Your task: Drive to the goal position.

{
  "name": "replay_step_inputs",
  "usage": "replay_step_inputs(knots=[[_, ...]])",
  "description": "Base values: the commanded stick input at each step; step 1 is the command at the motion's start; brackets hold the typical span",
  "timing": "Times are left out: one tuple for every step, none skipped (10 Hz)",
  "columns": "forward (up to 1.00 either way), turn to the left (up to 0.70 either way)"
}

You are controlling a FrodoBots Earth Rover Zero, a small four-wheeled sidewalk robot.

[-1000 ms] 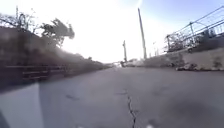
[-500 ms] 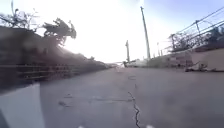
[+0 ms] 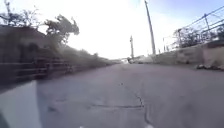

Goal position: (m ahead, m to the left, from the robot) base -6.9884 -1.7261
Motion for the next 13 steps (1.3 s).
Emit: replay_step_inputs(knots=[[0.7,-0.27],[0.7,-0.27],[0.62,-0.29],[0.34,-0.36],[0.06,-0.43],[0.0,-0.45],[0.0,-0.45],[0.0,-0.45],[0.0,-0.45],[0.0,-0.45],[0.0,-0.45],[0.0,-0.45],[0.0,-0.45]])
